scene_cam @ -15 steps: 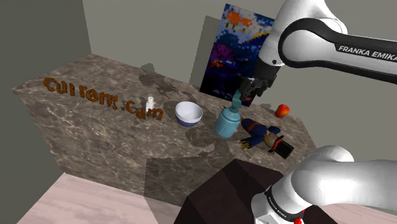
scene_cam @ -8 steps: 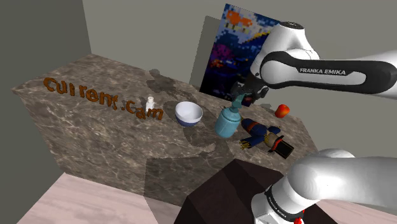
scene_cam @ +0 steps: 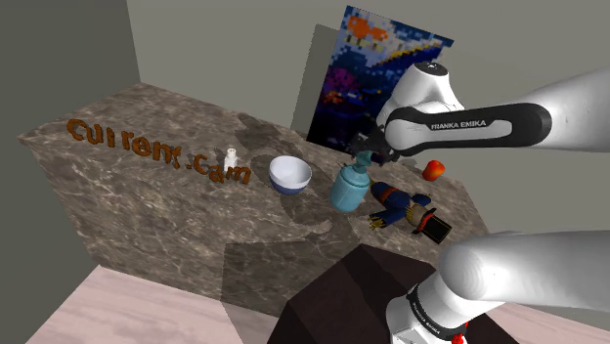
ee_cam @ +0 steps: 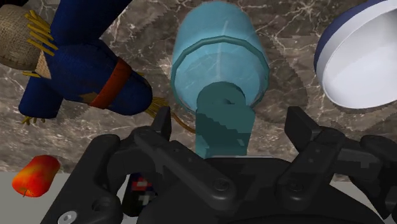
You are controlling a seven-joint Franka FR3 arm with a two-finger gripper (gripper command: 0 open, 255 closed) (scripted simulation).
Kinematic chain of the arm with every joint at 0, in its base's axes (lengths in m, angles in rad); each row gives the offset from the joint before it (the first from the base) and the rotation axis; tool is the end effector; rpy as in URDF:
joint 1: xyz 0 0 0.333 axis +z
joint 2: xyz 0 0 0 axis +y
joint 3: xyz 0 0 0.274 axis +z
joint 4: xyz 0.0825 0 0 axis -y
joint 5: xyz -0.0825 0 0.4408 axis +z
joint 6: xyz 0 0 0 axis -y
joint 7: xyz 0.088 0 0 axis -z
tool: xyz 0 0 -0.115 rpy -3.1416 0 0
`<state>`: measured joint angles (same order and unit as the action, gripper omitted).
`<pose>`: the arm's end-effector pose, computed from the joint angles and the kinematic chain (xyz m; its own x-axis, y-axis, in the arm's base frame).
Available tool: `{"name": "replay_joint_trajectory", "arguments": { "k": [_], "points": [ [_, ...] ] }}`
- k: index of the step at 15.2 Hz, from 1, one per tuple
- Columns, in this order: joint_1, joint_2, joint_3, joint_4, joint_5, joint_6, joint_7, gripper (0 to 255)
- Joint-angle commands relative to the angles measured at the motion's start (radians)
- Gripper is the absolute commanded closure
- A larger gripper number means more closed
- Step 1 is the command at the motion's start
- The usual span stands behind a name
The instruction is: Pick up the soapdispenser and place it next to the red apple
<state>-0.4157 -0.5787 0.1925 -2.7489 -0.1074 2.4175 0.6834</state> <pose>0.4287 -0.1124 0.3334 0.6297 -0.7190 0.2941 -0.7537 -0.6571 0.0075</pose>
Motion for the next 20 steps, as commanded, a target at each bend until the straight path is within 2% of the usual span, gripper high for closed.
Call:
{"name": "replay_joint_trajectory", "arguments": {
  "k": [1,3,10,11,20],
  "points": [
    [-0.009,0.028,0.003,-0.008,-0.008,0.038,0.006,0],
    [-0.016,0.05,0.005,-0.014,-0.015,0.066,0.011,0],
    [-0.016,0.05,0.005,-0.014,-0.015,0.065,0.01,0],
    [-0.016,0.05,0.005,-0.014,-0.015,0.065,0.01,255],
    [-0.016,0.05,0.005,-0.014,-0.015,0.066,0.011,255]
  ]
}}
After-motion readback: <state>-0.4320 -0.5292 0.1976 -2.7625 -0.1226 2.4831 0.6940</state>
